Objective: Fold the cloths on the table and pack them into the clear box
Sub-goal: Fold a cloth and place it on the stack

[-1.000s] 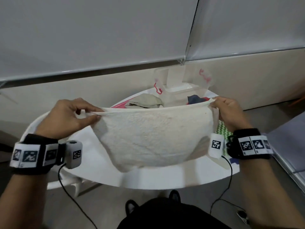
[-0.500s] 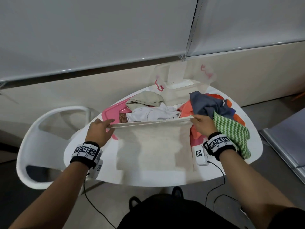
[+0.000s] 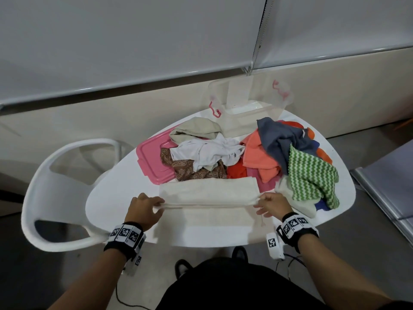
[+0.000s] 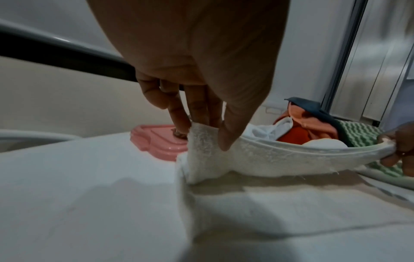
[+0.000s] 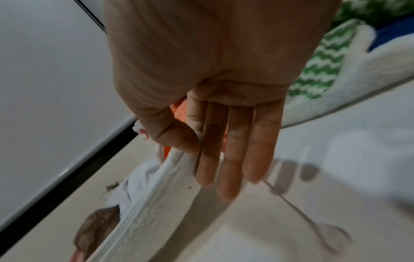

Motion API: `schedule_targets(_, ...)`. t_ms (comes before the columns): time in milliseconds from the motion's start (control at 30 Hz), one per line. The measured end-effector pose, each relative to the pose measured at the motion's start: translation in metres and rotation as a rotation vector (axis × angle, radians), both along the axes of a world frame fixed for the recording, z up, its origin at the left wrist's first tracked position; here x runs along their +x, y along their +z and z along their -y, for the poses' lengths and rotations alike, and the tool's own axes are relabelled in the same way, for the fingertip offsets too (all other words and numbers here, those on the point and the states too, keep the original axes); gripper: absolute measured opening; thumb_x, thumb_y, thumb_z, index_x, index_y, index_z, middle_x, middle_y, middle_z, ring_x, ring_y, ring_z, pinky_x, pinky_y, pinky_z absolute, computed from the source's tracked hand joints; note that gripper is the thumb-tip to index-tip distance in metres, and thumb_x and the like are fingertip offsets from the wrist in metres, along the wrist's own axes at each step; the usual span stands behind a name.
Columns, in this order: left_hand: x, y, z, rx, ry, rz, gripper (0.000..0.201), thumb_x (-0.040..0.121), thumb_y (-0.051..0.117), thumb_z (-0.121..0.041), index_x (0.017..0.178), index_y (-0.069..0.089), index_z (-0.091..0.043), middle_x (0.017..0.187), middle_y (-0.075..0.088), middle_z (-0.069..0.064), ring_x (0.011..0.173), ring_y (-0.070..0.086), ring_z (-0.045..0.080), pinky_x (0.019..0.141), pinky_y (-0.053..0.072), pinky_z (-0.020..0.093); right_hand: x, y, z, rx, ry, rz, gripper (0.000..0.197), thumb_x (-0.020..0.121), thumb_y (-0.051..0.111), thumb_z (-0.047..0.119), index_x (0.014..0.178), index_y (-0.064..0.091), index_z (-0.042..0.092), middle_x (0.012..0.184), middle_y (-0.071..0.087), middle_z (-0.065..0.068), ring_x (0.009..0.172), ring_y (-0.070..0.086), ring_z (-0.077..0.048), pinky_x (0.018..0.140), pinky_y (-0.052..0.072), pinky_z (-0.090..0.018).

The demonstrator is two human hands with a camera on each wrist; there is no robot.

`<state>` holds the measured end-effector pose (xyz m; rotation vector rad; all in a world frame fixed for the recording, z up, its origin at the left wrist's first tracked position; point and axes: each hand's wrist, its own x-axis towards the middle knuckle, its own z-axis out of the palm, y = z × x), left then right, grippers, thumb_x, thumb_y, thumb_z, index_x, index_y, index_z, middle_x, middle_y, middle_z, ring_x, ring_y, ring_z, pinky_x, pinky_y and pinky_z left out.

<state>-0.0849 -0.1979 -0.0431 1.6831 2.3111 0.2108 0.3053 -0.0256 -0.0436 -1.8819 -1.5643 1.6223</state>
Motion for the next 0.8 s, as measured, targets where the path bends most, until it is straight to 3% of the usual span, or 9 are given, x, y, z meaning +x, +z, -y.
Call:
schedule_targets(100,0.007,-0.019,0.011,-0.170,-0.005,0.001,0.033,0.082,0.068,-0.033,0.115,0.069,-0.032,0.096,0.068,0.002,0.095,0.060,0.027,0.087,0.043,0.038,0.011,-0.023,0.012,0.016,0.068,0.090,0.008,0.083,0.072,0.008,0.077,0.070,0.013,0.083,0.075,-0.011,0.069,0.070,-0.018,0.062,0.054,-0.030)
schedule_targets(200,0.011,-0.035,0.022,-0.381,0.010,0.014,0.051,0.086,0.059,-0.045,0.136,0.051,-0.040,0.120,0.054,0.009,0.105,0.057,0.031,0.099,0.043,0.036,0.015,-0.035,0.020,0.050,0.236,0.235,0.016,0.085,0.068,0.010,0.095,0.074,0.020,0.089,0.073,-0.001,0.085,0.067,-0.017,0.079,0.051,-0.027)
schedule_targets(233,0.014,-0.039,0.025,-0.415,0.012,0.018,0.054,0.086,0.057,-0.047,0.139,0.048,-0.041,0.123,0.052,0.009,0.108,0.057,0.032,0.101,0.043,0.036,0.015,-0.038,0.023,0.061,0.284,0.273,0.020,0.085,0.067,0.010,0.101,0.075,0.019,0.094,0.073,-0.001,0.091,0.067,-0.017,0.083,0.049,-0.025)
schedule_targets(300,0.018,-0.044,0.029,-0.443,0.020,0.007,0.053,0.087,0.056,-0.048,0.139,0.047,-0.042,0.124,0.052,0.009,0.110,0.056,0.032,0.101,0.042,0.035,0.013,-0.038,0.027,0.069,0.344,0.330,0.021,0.081,0.066,0.010,0.095,0.077,0.022,0.098,0.074,0.002,0.098,0.067,-0.017,0.087,0.050,-0.025)
schedule_targets(367,0.022,-0.047,0.033,-0.434,0.038,-0.021,0.048,0.088,0.054,-0.049,0.136,0.050,-0.043,0.124,0.054,0.008,0.110,0.056,0.031,0.100,0.042,0.035,0.011,-0.037,0.029,0.051,0.368,0.393,0.021,0.078,0.065,0.013,0.085,0.076,0.029,0.096,0.072,0.008,0.098,0.066,-0.016,0.089,0.052,-0.028)
schedule_targets(533,0.026,-0.046,0.042,-0.490,0.006,-0.074,0.039,0.091,0.045,-0.048,0.127,0.058,-0.044,0.124,0.061,0.000,0.115,0.054,0.022,0.102,0.034,0.032,0.013,-0.033,0.032,0.053,0.408,0.554,0.020,0.083,0.060,0.026,0.085,0.078,0.033,0.105,0.071,0.011,0.101,0.065,-0.017,0.090,0.053,-0.030)
schedule_targets(667,0.035,-0.038,0.049,-0.558,-0.137,-0.074,0.051,0.096,0.041,-0.048,0.145,0.037,-0.038,0.134,0.059,-0.003,0.125,0.050,0.021,0.106,0.030,0.034,0.014,-0.034,0.038,0.053,0.410,0.627,0.021,0.079,0.056,0.027,0.073,0.077,0.030,0.090,0.072,0.009,0.088,0.066,-0.017,0.081,0.057,-0.031)
schedule_targets(733,0.035,-0.032,0.049,-0.532,-0.131,-0.016,0.053,0.094,0.043,-0.052,0.145,0.038,-0.039,0.124,0.067,-0.007,0.120,0.056,0.019,0.105,0.033,0.035,0.011,-0.032,0.039,0.065,0.391,0.644,0.021,0.079,0.055,0.030,0.070,0.074,0.026,0.081,0.070,0.009,0.082,0.066,-0.018,0.077,0.057,-0.030)
schedule_targets(800,0.031,-0.028,0.046,-0.270,0.030,0.009,0.042,0.089,0.043,-0.057,0.119,0.066,-0.039,0.089,0.076,-0.005,0.094,0.070,0.021,0.094,0.043,0.036,0.007,-0.033,0.038,0.079,0.360,0.629,0.021,0.080,0.057,0.035,0.064,0.068,0.025,0.074,0.067,0.012,0.080,0.065,-0.017,0.075,0.055,-0.028)
